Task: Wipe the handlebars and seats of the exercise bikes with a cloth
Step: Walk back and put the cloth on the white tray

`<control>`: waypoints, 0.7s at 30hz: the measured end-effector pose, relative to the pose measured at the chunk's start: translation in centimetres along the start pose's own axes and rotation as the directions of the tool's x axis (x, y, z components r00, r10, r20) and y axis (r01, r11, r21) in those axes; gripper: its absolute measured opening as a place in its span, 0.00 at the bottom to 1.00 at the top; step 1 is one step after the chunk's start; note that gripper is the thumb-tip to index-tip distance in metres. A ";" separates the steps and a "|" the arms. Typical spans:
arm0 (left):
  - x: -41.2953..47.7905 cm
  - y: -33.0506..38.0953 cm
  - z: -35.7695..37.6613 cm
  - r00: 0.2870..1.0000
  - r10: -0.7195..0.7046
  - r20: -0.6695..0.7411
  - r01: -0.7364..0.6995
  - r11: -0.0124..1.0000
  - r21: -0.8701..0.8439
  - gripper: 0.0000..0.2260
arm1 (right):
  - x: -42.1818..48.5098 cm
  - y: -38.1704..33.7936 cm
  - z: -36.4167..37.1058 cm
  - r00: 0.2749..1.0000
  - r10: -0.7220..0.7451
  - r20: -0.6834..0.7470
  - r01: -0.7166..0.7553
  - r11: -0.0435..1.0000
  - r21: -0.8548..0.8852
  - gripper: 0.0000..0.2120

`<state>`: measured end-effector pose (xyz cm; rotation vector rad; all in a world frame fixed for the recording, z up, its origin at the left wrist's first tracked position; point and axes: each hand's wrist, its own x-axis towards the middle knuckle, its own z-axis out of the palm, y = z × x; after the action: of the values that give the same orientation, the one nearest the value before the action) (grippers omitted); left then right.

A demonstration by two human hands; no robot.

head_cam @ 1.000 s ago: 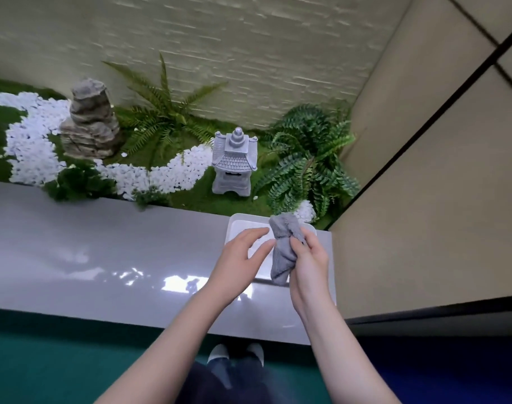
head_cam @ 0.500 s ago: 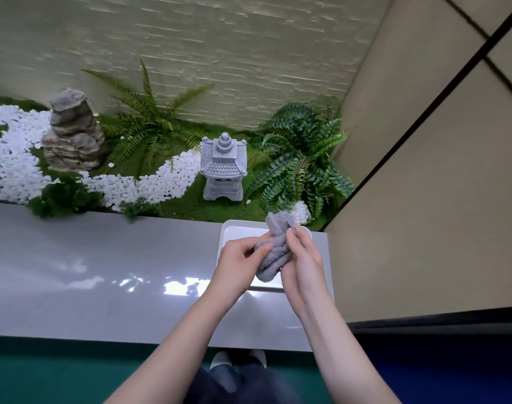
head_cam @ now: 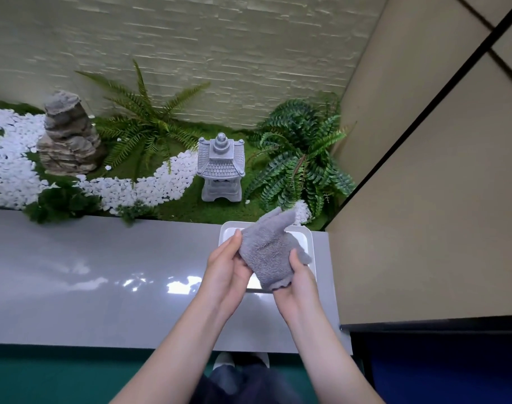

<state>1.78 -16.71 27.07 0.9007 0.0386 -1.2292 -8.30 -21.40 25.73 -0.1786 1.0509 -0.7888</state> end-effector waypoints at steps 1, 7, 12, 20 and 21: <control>0.0 -0.3 -0.4 0.999 -0.048 -0.014 0.047 0.997 -0.061 0.14 | 0.3 -0.1 0.0 0.997 -0.063 -0.035 0.061 0.997 -0.044 0.13; 0.5 -1.1 -2.6 0.956 -0.291 -0.027 0.289 0.955 -0.075 0.28 | 2.0 -2.3 0.5 0.928 -0.350 0.129 0.368 0.807 -0.463 0.04; 2.5 -1.7 -2.2 0.887 -0.458 0.057 0.453 0.887 0.088 0.28 | 3.4 -3.2 -0.2 0.891 -0.272 0.363 0.447 0.662 -0.602 0.05; 7.5 -4.8 -3.4 0.984 -0.098 -0.150 0.151 0.903 0.403 0.13 | 8.8 -3.9 -3.2 0.867 -0.311 0.388 0.495 0.467 -0.732 0.05; 8.1 -5.4 -3.3 0.985 0.010 -0.174 0.079 0.865 0.495 0.10 | 9.7 -3.6 -3.6 0.863 -0.337 0.377 0.497 0.424 -0.757 0.04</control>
<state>1.89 -21.35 17.89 1.4668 -0.1360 -1.2115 -10.63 -29.55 18.75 -1.3981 1.1650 -0.6196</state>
